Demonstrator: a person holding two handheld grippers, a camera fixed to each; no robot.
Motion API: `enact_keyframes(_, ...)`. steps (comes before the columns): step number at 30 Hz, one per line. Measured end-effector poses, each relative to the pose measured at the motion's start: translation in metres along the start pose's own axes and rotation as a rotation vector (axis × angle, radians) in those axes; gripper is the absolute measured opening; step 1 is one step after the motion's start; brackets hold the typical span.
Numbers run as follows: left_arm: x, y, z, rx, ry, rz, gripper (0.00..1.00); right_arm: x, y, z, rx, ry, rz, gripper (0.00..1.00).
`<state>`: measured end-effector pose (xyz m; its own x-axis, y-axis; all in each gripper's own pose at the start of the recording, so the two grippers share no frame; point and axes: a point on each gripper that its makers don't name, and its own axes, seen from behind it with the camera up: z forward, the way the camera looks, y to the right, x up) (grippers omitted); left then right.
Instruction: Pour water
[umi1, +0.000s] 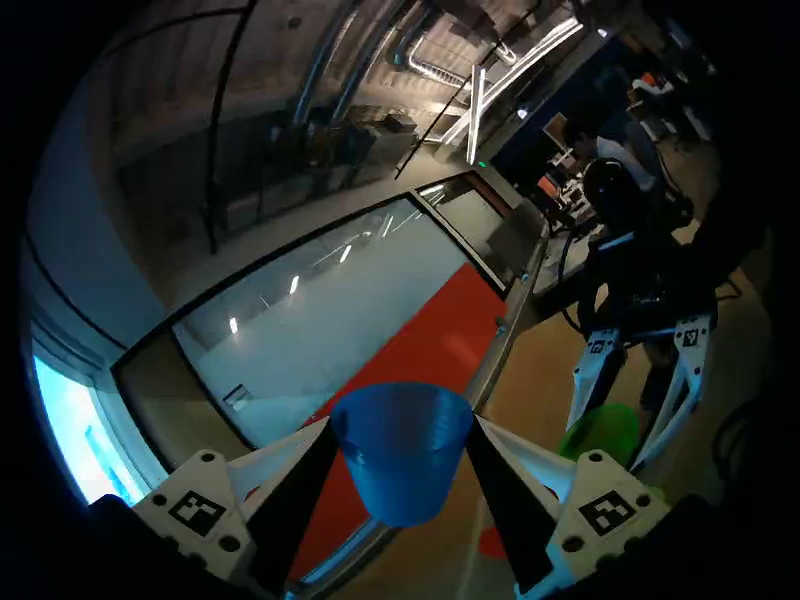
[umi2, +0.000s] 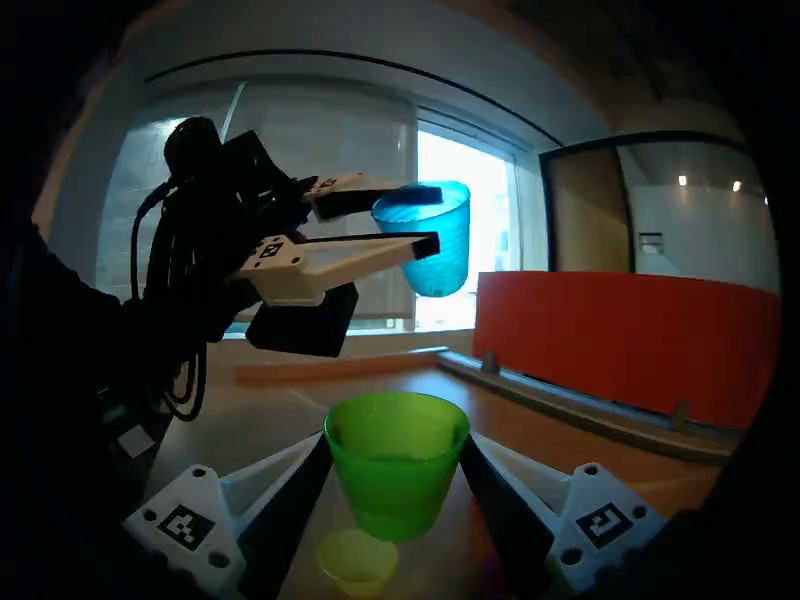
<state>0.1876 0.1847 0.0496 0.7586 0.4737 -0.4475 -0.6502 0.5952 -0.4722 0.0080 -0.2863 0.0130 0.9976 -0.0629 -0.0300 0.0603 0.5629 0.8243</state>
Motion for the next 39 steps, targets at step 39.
enact_keyframes(39,-0.052,0.004,-0.005,-0.037,-0.083,-0.598,0.87,0.004,0.003,-0.011,-0.019,-0.015,-0.004,0.89)
